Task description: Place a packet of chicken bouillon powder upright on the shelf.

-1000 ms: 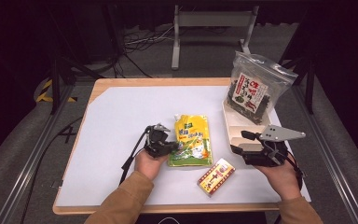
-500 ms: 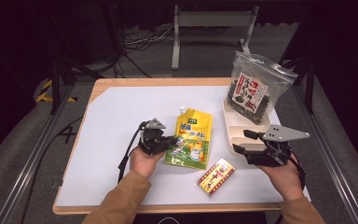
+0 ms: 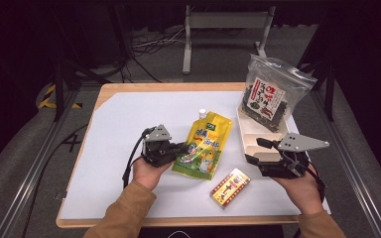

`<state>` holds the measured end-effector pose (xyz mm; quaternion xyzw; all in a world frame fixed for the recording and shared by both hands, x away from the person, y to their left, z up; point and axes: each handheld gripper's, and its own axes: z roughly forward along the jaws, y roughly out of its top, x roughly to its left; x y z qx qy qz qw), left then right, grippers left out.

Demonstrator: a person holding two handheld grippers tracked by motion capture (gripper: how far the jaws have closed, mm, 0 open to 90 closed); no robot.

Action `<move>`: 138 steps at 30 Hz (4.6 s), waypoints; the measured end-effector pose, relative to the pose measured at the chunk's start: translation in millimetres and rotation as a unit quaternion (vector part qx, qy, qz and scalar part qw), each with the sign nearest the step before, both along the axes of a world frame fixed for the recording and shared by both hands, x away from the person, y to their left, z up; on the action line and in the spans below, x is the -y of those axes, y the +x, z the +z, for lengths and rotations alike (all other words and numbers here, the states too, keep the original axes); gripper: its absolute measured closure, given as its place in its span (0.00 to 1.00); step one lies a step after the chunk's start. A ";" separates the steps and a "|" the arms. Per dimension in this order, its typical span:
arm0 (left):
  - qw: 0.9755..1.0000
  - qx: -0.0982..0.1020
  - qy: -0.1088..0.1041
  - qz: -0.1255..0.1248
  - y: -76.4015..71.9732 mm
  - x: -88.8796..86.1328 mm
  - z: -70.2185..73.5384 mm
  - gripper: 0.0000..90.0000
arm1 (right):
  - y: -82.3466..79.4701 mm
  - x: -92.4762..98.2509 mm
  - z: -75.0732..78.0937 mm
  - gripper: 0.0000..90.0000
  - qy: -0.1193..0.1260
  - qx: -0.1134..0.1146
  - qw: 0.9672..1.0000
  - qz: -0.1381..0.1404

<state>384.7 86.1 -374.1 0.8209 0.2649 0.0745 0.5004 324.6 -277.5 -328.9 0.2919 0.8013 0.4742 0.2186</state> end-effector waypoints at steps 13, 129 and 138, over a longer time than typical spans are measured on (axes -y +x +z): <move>0.997 0.065 -0.010 -0.033 -19.6 -15.0 23.3 0.97 | 0.5 -9.1 0.8 0.38 0.006 -0.007 1.000 0.019; 0.993 0.068 -0.071 -0.061 -18.6 -45.3 26.9 0.65 | 26.0 25.8 111.9 0.91 -0.040 -0.016 0.998 0.034; 0.994 0.061 -0.066 -0.055 -16.7 -46.6 25.0 0.64 | 34.7 33.1 115.1 0.91 -0.065 -0.022 0.998 0.016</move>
